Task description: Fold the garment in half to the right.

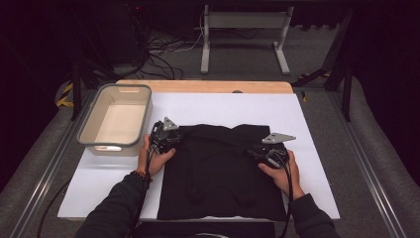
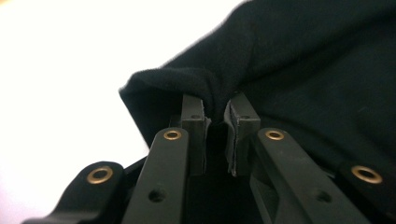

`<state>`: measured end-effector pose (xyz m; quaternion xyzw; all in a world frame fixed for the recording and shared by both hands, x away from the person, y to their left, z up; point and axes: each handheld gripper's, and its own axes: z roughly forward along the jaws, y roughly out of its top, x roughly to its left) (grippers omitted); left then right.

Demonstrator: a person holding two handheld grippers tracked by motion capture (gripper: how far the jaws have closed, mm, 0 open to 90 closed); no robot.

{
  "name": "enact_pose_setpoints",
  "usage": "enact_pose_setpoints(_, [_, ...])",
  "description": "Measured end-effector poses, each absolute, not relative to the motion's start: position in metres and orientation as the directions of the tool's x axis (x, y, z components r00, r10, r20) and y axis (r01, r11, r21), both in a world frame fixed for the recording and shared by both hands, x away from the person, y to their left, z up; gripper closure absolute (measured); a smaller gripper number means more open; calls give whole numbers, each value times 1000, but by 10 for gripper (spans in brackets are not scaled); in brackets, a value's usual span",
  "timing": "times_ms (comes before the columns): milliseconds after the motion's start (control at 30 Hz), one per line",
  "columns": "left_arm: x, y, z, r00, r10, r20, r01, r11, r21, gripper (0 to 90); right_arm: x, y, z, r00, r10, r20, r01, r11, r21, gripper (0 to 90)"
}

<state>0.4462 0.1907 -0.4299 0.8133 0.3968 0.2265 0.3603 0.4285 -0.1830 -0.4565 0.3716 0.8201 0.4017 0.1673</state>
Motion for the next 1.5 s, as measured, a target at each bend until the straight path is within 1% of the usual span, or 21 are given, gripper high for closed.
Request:
enact_pose_setpoints(133, [433,195,-408,544,833,98,454,-390,801,758,428,-182,-457,-669,743,11,472,413,779,587])
enact_pose_setpoints(233, [427,203,-400,517,851,96,440,-360,823,677,428,-181,-457,-668,744,9,472,414,778,571])
enact_pose_setpoints(300, [426,207,-400,491,865,102,439,-347,828,596,427,-181,-457,-667,745,7,472,415,778,560])
enact_pose_setpoints(367, [428,211,-400,513,855,77,430,-334,839,607,427,-181,-457,-664,748,7,474,413,778,551])
enact_pose_setpoints(533, [431,197,-405,575,812,102,390,-381,838,600,428,-184,-454,-655,756,10,465,392,793,542])
enact_pose_setpoints(667, [443,181,-413,606,787,113,389,-418,821,566,435,-189,-442,-627,779,-35,424,378,823,535])
enact_pose_setpoints(733, [451,175,-417,595,790,147,382,-439,813,511,443,-193,-435,-594,803,-54,404,356,842,509])
enact_pose_setpoints(767, [456,174,-419,600,788,135,393,-437,809,482,451,-196,-432,-584,811,-49,401,340,851,499])
enact_pose_setpoints(833, [466,172,-422,601,789,129,403,-438,804,404,468,-199,-430,-550,829,-98,397,363,843,467])
enact_pose_setpoints(900, [475,172,-426,580,804,132,423,-436,794,370,478,-201,-431,-529,841,-117,398,367,841,458])
enact_pose_setpoints(967, [484,172,-431,581,806,110,460,-437,773,316,493,-205,-436,-509,852,-125,426,376,823,439])
enact_pose_setpoints(1000, [487,172,-434,571,813,116,471,-440,765,306,500,-208,-439,-506,859,-78,460,345,818,427])
enact_pose_setpoints(1033, [491,173,-437,563,819,112,484,-437,758,302,506,-210,-442,-499,865,-45,488,324,810,419])
enact_pose_setpoints(1100, [497,174,-444,555,827,88,517,-426,742,302,515,-212,-447,-500,865,-28,533,333,777,375])
enact_pose_setpoints(1200, [503,175,-451,548,834,71,544,-420,726,312,523,-210,-454,-500,866,-14,576,345,741,368])
enact_pose_setpoints(1267, [505,175,-455,554,830,70,554,-430,713,317,526,-210,-454,-501,865,-2,580,338,741,393])
enact_pose_setpoints(1333, [506,177,-456,553,832,38,564,-407,718,327,526,-211,-454,-513,858,12,581,337,741,460])
enact_pose_setpoints(1367, [507,177,-456,563,826,26,566,-408,717,347,525,-211,-454,-514,857,17,582,334,741,517])
enact_pose_setpoints(1400, [506,178,-456,571,821,-1,571,-397,719,401,524,-211,-453,-520,854,26,582,331,743,599])
enact_pose_setpoints(1467, [505,178,-455,589,808,0,564,-410,717,476,523,-212,-453,-531,846,44,584,328,743,735])
enact_pose_setpoints(1500, [503,178,-454,602,799,3,558,-423,714,575,522,-212,-453,-543,838,57,584,328,742,811])
